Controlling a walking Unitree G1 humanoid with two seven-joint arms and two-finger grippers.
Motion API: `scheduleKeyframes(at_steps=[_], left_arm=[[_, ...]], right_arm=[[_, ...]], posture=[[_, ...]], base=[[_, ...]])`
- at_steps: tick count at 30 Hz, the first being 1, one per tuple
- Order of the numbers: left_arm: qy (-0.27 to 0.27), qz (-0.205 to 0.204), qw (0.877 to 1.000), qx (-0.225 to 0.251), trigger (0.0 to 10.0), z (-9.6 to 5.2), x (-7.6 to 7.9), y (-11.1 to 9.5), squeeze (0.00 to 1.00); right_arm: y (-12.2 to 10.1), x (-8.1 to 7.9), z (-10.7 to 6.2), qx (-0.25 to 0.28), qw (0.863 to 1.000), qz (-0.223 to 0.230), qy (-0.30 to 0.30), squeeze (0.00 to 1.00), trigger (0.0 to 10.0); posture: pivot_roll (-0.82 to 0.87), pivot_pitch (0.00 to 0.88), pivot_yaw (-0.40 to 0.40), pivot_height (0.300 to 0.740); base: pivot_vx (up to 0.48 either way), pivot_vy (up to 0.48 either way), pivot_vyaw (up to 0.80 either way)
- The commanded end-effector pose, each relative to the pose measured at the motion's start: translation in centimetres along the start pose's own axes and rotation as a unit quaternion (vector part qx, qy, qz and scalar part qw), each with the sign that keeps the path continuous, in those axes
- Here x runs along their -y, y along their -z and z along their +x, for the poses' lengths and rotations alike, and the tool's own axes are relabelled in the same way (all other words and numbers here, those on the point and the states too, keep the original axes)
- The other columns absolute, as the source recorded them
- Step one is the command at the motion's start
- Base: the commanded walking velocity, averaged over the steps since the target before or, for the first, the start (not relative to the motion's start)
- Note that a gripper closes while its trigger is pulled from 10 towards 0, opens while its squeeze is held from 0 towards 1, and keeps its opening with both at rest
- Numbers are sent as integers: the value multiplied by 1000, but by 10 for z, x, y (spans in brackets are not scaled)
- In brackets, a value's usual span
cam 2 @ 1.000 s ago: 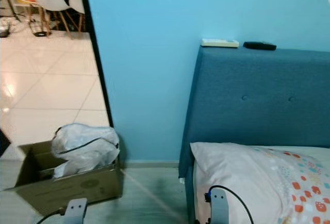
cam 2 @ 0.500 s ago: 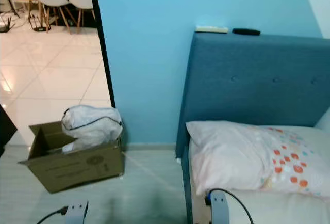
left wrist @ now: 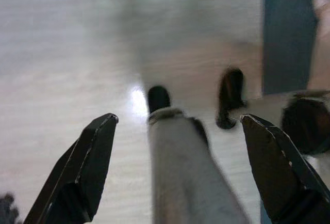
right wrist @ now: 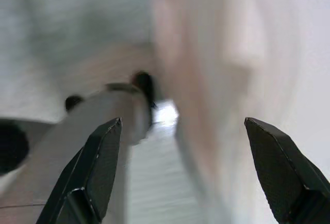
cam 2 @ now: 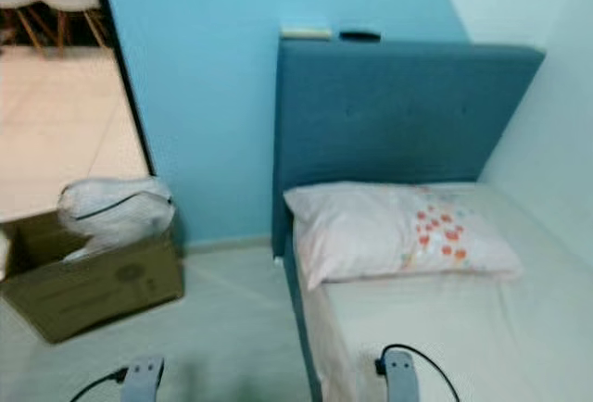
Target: Clean up the room
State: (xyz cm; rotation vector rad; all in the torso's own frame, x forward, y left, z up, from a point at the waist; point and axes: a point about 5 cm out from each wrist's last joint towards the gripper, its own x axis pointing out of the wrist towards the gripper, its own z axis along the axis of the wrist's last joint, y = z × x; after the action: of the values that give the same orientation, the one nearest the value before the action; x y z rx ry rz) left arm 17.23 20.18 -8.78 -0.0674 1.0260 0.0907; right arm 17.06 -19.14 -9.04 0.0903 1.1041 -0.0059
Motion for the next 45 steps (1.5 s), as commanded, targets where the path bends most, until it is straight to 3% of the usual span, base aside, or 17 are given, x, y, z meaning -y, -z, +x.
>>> scheduleKeyframes(at_steps=[1,45], left_arm=[[1,9,1000,-10,10000,0,0,4,0],[12,16,1000,-11,10000,0,1,2,0]], right_arm=[[-3,6,-1,0,1000,-10,9,0,10000],[-4,8,-1,0,1000,-4,19,0,10000]], posture=[[-46,0,-81,716],[-58,0,-73,716]], base=[[-334,0,0],[-320,0,-686]])
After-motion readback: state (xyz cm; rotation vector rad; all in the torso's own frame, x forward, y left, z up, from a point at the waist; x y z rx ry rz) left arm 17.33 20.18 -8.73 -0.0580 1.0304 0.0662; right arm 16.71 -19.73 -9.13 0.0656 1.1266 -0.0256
